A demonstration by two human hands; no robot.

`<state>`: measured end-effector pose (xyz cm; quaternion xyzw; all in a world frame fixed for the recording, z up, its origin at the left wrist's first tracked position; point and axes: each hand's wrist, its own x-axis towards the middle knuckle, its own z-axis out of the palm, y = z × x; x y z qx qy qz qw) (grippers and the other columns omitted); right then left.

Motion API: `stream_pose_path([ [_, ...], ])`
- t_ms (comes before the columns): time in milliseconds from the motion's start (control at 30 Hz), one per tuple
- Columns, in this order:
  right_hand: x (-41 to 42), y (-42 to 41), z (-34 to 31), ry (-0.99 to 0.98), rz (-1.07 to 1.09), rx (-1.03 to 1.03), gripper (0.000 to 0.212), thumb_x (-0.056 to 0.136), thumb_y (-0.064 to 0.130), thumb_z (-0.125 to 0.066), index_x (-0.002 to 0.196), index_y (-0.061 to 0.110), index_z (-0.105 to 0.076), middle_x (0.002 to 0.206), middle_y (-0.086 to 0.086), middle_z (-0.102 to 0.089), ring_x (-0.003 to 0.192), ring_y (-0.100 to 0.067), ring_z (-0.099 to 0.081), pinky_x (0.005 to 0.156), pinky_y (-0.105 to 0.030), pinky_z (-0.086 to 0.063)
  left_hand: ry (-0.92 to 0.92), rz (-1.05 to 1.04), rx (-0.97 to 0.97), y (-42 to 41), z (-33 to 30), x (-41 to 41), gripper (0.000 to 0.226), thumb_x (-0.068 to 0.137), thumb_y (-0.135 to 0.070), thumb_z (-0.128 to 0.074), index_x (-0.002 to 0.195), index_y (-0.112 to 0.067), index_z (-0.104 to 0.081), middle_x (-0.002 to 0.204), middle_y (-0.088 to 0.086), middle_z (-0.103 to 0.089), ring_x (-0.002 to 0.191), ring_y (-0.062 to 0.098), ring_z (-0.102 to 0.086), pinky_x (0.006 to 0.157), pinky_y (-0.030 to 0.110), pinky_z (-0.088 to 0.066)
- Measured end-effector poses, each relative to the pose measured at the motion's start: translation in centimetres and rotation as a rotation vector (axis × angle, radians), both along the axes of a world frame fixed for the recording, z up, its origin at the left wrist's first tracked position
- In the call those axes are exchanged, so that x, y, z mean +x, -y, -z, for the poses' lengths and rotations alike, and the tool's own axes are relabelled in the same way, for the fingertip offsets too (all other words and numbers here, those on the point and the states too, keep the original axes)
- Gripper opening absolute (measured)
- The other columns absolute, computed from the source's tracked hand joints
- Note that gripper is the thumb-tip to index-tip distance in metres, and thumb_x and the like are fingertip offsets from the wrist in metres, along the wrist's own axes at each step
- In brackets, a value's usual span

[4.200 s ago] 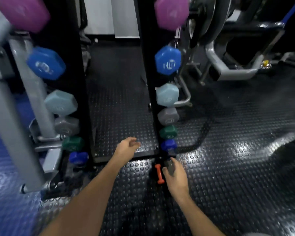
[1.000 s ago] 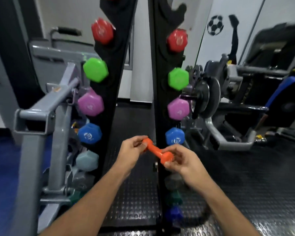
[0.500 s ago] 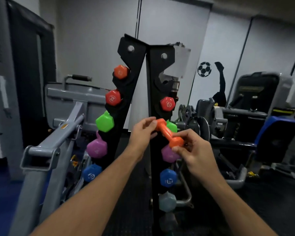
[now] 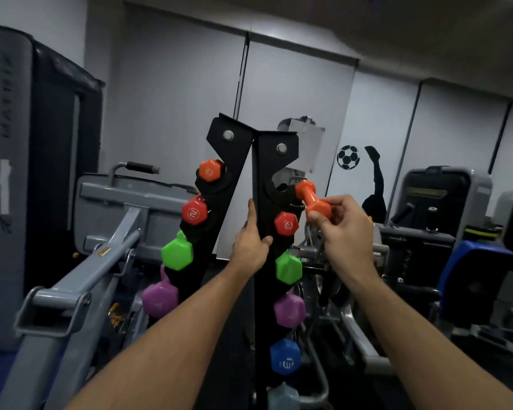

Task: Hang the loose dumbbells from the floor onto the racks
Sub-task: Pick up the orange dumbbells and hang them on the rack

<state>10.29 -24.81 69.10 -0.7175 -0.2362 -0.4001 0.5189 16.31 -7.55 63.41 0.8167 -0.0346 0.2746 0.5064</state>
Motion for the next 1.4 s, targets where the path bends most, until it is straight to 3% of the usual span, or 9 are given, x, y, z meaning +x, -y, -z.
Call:
stream_pose_path([
  [100, 2.0, -0.8, -2.0, -0.002, 0.032, 0.011, 0.026, 0.088, 0.018, -0.081, 0.109, 0.017, -0.067, 0.095, 0.001, -0.074, 0.088, -0.011, -0.072, 0.067, -0.007, -0.05, -0.008, 0.032, 0.013, -0.2, -0.1, 0.3, 0.098, 0.099, -0.017, -0.061, 0.157, -0.053, 0.009, 0.146, 0.011, -0.057, 0.127, 0.032, -0.059, 0.111, 0.045, -0.047],
  [233, 4.5, -1.8, -4.6, -0.004, 0.088, 0.001, 0.025, 0.089, 0.022, -0.081, 0.106, 0.021, -0.062, 0.096, -0.001, -0.071, 0.089, -0.013, -0.07, 0.071, -0.015, -0.05, -0.012, 0.054, 0.01, -0.5, 0.2, 0.6, 0.096, 0.099, -0.02, -0.06, 0.155, -0.056, 0.01, 0.146, 0.011, -0.057, 0.126, 0.032, -0.06, 0.111, 0.047, -0.046],
  [433, 7.7, -3.9, -6.2, -0.079, 0.113, -0.078, 0.026, 0.085, 0.029, -0.082, 0.101, 0.025, -0.062, 0.098, -0.004, -0.075, 0.091, -0.021, -0.073, 0.088, -0.045, -0.059, -0.01, 0.06, 0.011, -0.4, 0.2, 0.9, 0.094, 0.101, -0.019, -0.057, 0.158, -0.05, 0.011, 0.133, 0.012, -0.063, 0.113, 0.028, -0.065, 0.1, 0.037, -0.052],
  [567, 8.1, -5.4, -6.5, -0.117, 0.079, -0.138, 0.028, 0.088, 0.024, -0.081, 0.111, 0.021, -0.065, 0.104, -0.003, -0.072, 0.097, -0.021, -0.07, 0.086, -0.036, -0.058, 0.005, 0.078, 0.011, -0.5, 0.3, 1.1, 0.096, 0.099, -0.019, -0.057, 0.154, -0.055, 0.013, 0.131, 0.012, -0.064, 0.111, 0.029, -0.066, 0.102, 0.045, -0.054],
  [667, 8.1, -5.8, -6.6, -0.128, 0.086, -0.177, 0.028, 0.09, 0.026, -0.079, 0.114, 0.02, -0.066, 0.106, -0.002, -0.071, 0.099, -0.02, -0.068, 0.081, -0.028, -0.051, 0.003, 0.094, 0.008, -0.8, 0.3, 1.1, 0.095, 0.1, -0.019, -0.057, 0.155, -0.055, 0.012, 0.133, 0.009, -0.064, 0.113, 0.027, -0.066, 0.103, 0.044, -0.054],
  [867, 8.0, -5.4, -6.5, -0.156, 0.097, -0.271, 0.032, 0.09, 0.025, -0.079, 0.117, 0.021, -0.064, 0.113, -0.003, -0.071, 0.104, -0.021, -0.067, 0.093, -0.038, -0.056, -0.001, 0.106, -0.002, -0.6, 0.2, 0.7, 0.094, 0.102, -0.017, -0.055, 0.157, -0.05, 0.013, 0.132, 0.007, -0.064, 0.111, 0.024, -0.066, 0.094, 0.032, -0.053],
  [1133, 7.7, -5.7, -7.3, -0.251, 0.021, -0.271, 0.027, 0.094, 0.025, -0.075, 0.117, 0.022, -0.061, 0.12, -0.002, -0.067, 0.111, -0.019, -0.063, 0.092, -0.033, -0.052, -0.017, 0.112, -0.01, -0.7, 0.0, 0.5, 0.093, 0.103, -0.016, -0.055, 0.159, -0.048, 0.011, 0.133, 0.006, -0.063, 0.11, 0.02, -0.064, 0.095, 0.031, -0.051],
  [1267, 7.4, -5.6, -7.5, -0.28, 0.015, -0.327, 0.032, 0.095, 0.027, -0.074, 0.122, 0.022, -0.06, 0.125, -0.004, -0.067, 0.115, -0.022, -0.063, 0.1, -0.045, -0.055, -0.023, 0.112, -0.027, -0.6, -0.1, 0.5, 0.094, 0.103, -0.016, -0.056, 0.158, -0.05, 0.012, 0.132, 0.006, -0.064, 0.112, 0.021, -0.065, 0.094, 0.033, -0.052],
  [1400, 7.3, -5.3, -7.7, -0.259, 0.05, -0.35, 0.032, 0.094, 0.029, -0.075, 0.121, 0.021, -0.059, 0.121, -0.005, -0.068, 0.111, -0.022, -0.065, 0.097, -0.046, -0.057, -0.036, 0.101, -0.024, -0.4, 0.0, 0.3, 0.094, 0.103, -0.017, -0.056, 0.157, -0.051, 0.013, 0.127, 0.006, -0.065, 0.106, 0.021, -0.067, 0.089, 0.033, -0.055],
])
